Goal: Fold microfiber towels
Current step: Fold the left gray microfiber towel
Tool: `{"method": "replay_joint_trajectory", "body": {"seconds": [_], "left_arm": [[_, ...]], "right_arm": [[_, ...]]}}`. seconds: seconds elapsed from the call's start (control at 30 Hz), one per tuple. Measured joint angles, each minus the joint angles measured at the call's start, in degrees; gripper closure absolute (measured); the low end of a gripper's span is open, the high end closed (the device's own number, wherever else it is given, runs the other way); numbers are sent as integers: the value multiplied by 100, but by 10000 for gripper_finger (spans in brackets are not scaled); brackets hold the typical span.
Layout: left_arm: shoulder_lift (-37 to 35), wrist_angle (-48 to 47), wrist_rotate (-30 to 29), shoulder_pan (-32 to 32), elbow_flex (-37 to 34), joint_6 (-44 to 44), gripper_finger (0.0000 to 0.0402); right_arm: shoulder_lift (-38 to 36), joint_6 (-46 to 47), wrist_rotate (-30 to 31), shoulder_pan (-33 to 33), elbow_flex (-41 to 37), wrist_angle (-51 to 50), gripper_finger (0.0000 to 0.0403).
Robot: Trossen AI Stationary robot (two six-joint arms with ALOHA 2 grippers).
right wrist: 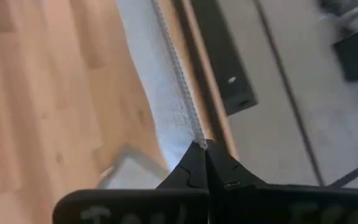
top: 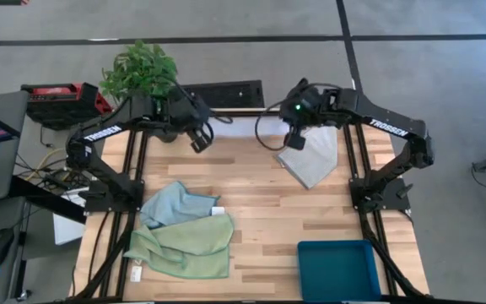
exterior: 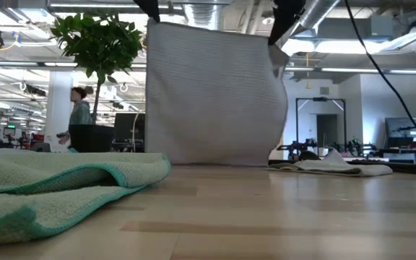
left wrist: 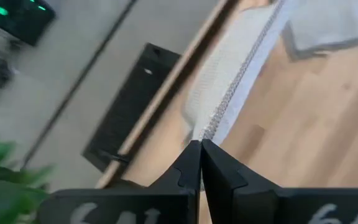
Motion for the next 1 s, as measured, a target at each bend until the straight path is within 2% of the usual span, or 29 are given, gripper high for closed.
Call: {"method": "replay_joint_trajectory", "body": {"seconds": [0.17, 0.3, 0.53, 0.77, 1.0], "left_arm": [[214, -315, 586, -367, 4, -650, 401], [464, -582, 734, -740, 4, -1206, 401], [996, -659, 752, -1488, 4, -2381, 401], [1455, -691, 780, -2264, 0, -3371, 401], [1546, -616, 761, -2909, 0, -4208, 401]], "right_arm": [[9, 323, -393, 295, -224, -326, 403], [29, 407, -614, 491, -497, -357, 402], [17, 423, -632, 871, -1068, -132, 402], [26, 574, -935, 1212, -1767, 135, 402], [23, 1312, -1005, 1621, -2149, 271, 402]]}}
